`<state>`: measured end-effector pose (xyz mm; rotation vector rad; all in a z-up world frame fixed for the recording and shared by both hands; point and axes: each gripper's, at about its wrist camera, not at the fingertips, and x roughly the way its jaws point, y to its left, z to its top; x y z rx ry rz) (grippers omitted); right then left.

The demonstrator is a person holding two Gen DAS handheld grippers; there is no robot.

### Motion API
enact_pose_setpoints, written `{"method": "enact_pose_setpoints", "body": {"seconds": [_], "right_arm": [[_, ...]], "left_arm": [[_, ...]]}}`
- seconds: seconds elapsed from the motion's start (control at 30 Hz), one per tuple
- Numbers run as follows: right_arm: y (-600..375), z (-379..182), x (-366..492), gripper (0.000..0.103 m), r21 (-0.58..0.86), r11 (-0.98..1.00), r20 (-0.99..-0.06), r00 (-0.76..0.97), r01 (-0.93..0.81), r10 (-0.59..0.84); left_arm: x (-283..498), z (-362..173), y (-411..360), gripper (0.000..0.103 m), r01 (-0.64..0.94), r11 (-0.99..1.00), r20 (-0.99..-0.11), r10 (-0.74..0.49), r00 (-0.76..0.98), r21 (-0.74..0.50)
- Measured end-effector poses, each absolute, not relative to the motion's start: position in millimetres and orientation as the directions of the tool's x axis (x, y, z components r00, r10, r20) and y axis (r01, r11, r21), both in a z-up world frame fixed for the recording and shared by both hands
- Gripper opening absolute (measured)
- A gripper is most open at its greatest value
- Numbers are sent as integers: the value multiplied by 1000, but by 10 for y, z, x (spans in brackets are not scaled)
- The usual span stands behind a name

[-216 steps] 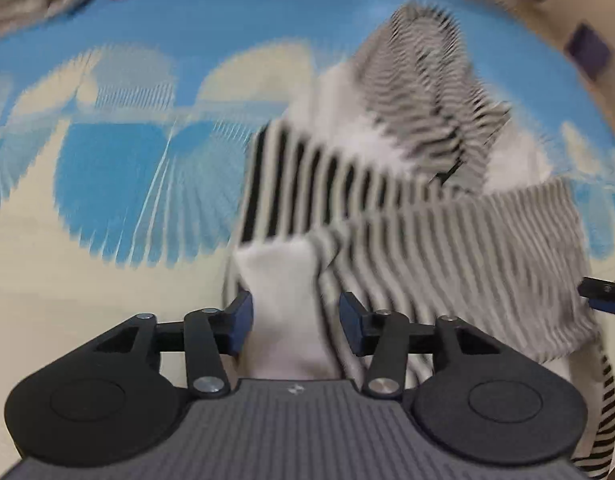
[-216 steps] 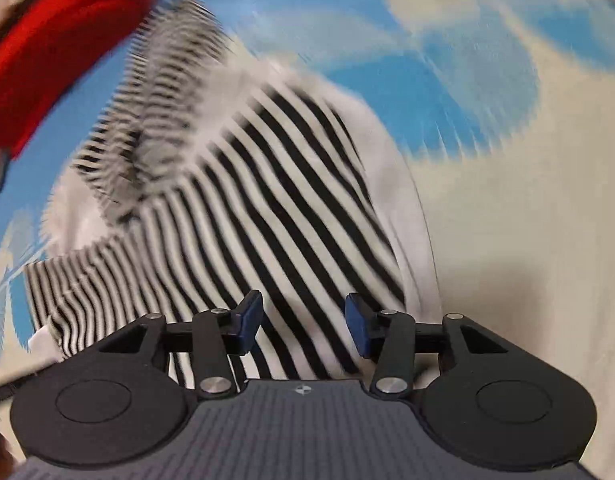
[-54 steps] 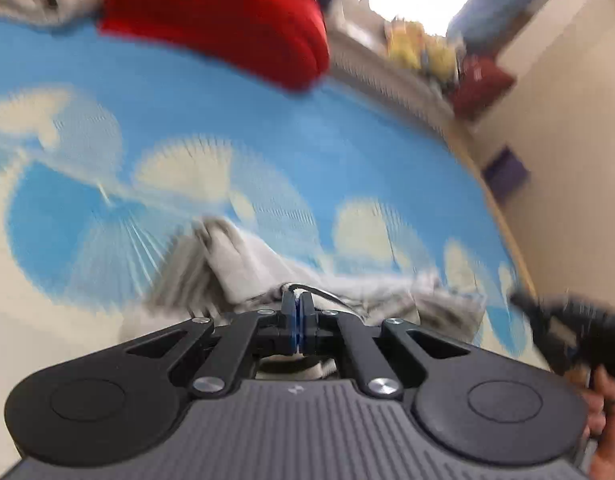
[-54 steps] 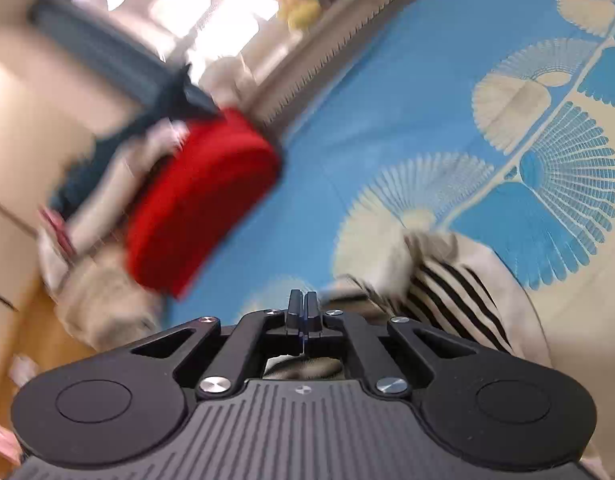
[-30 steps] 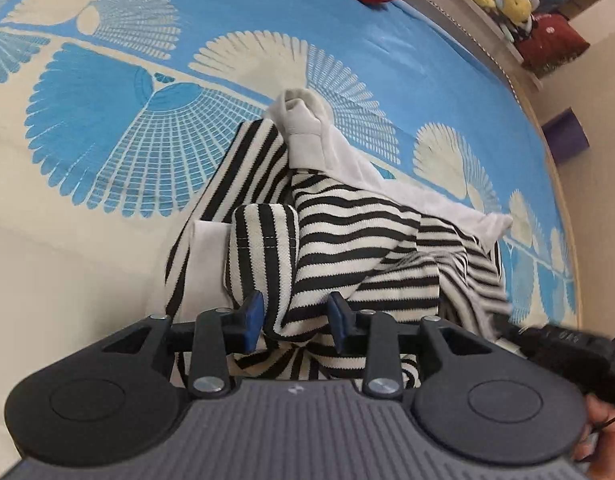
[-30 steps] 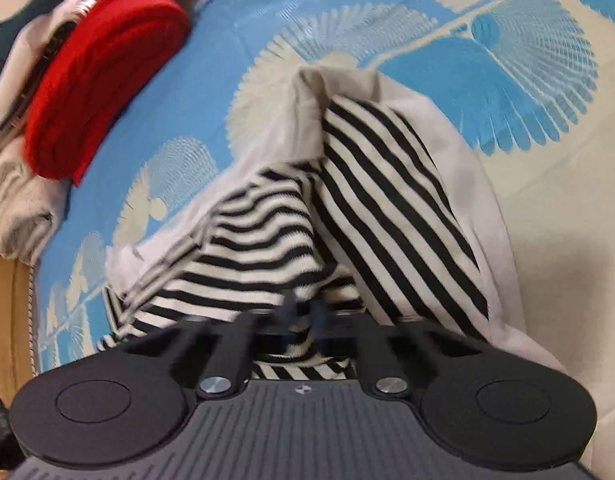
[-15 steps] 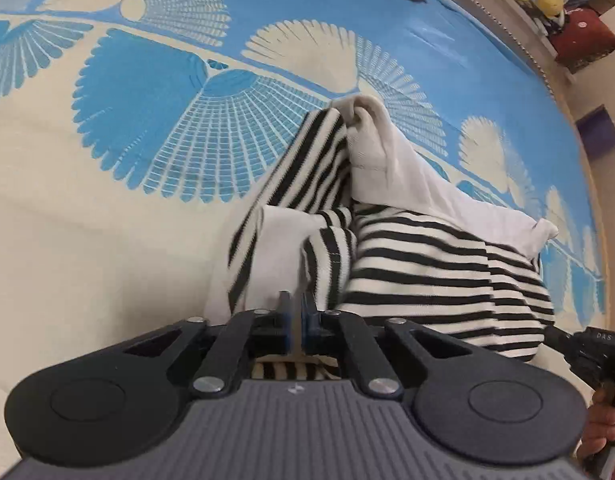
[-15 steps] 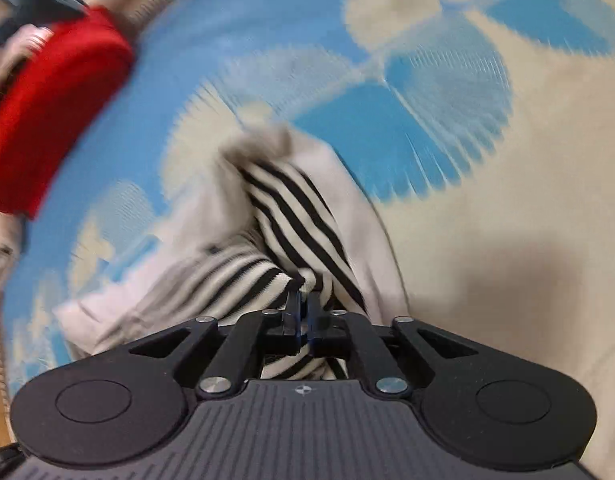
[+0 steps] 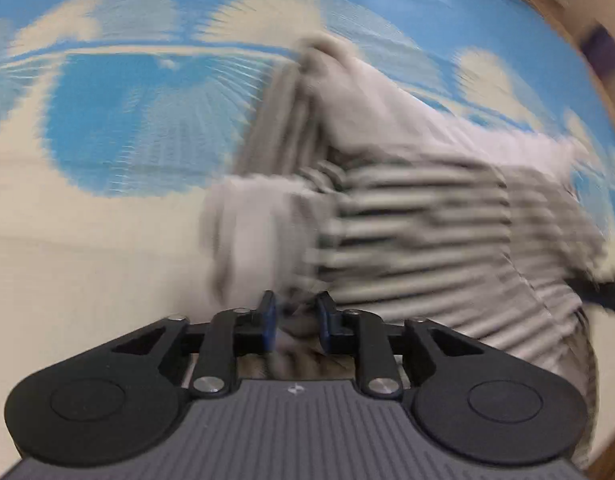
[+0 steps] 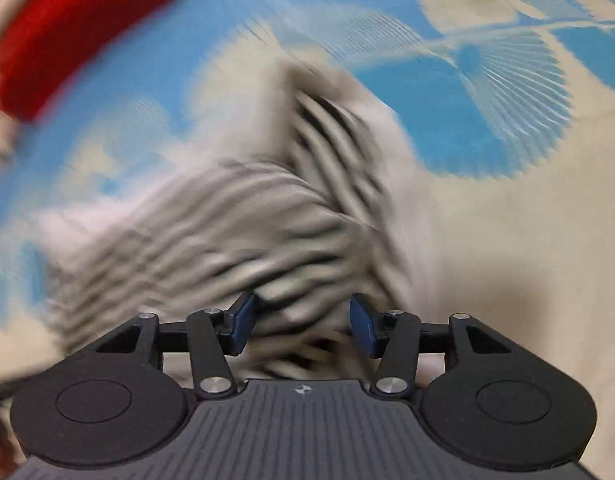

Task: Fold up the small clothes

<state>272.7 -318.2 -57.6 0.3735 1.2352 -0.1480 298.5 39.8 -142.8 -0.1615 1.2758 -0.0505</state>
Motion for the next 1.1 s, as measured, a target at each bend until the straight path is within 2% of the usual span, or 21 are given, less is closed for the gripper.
{"method": "enact_pose_setpoints", "body": {"seconds": [0.1, 0.17, 0.2, 0.23, 0.37, 0.4, 0.47, 0.5, 0.53, 0.6, 0.67, 0.77, 0.8, 0.9, 0.93, 1.0, 1.07, 1.1], "right_arm": [[-3302, -269, 2698, 53, 295, 898, -884, 451, 327, 126], [-3339, -62, 2696, 54, 309, 904, -835, 540, 296, 109], [-3345, -26, 2688, 56, 288, 911, -829, 553, 297, 82], [-3347, -41, 2690, 56, 263, 915, -835, 547, 306, 57], [-3383, -309, 2682, 56, 255, 901, -885, 460, 350, 72], [-3402, -369, 2677, 56, 254, 895, -895, 440, 366, 74], [-3403, -444, 2680, 55, 249, 889, -904, 421, 384, 71], [-3395, -464, 2678, 53, 246, 892, -905, 420, 379, 71], [-3366, -458, 2670, 49, 245, 896, -904, 421, 369, 74], [-3346, -505, 2680, 0, 276, 892, -901, 420, 357, 110], [-3344, -518, 2676, 0, 308, 882, -897, 418, 358, 143], [-3332, -580, 2680, 1, 227, 899, -928, 363, 374, 83], [-3352, -593, 2674, 3, 213, 893, -936, 345, 396, 70], [-3390, -415, 2656, 8, 195, 890, -915, 403, 412, 14], [-3380, -297, 2646, 10, 220, 894, -888, 460, 390, 18], [-3323, -124, 2626, 38, 284, 908, -829, 554, 308, 72], [-3219, -120, 2628, 49, 333, 915, -804, 575, 225, 151], [-3168, -207, 2647, 51, 354, 914, -817, 541, 200, 198]], "left_arm": [[3012, -1118, 513, 33, -62, 965, -890, -207, 407, -253], [3020, -1025, 483, 39, -42, 959, -854, -230, 467, -281], [3080, -1045, 426, 45, -28, 960, -859, -236, 455, -279], [3126, -1105, 367, 46, -16, 964, -875, -234, 423, -265], [3110, -1408, 244, 46, 13, 983, -933, -177, 314, -182], [3121, -1444, 241, 43, 18, 984, -934, -172, 315, -175], [3138, -1437, 276, 12, 12, 986, -931, -164, 326, -169], [3150, -1381, 307, 4, 7, 983, -920, -175, 350, -184], [3149, -1305, 359, 4, 7, 981, -906, -182, 383, -195], [3163, -1157, 392, 4, 16, 982, -877, -177, 446, -190], [3190, -1168, 416, 4, 3, 985, -884, -156, 440, -172], [3181, -1323, 393, 8, -25, 993, -922, -100, 375, -118], [3177, -1320, 379, 12, -25, 995, -920, -80, 383, -97], [3108, -1026, 260, 15, 39, 998, -865, -63, 499, -51], [3020, -902, 248, 20, 76, 996, -841, -83, 535, -50], [2930, -768, 145, 28, 162, 984, -800, -159, 578, -78], [2909, -820, 68, 30, 211, 970, -810, -221, 543, -123], [2924, -923, 54, 30, 213, 967, -836, -231, 498, -140]]}}
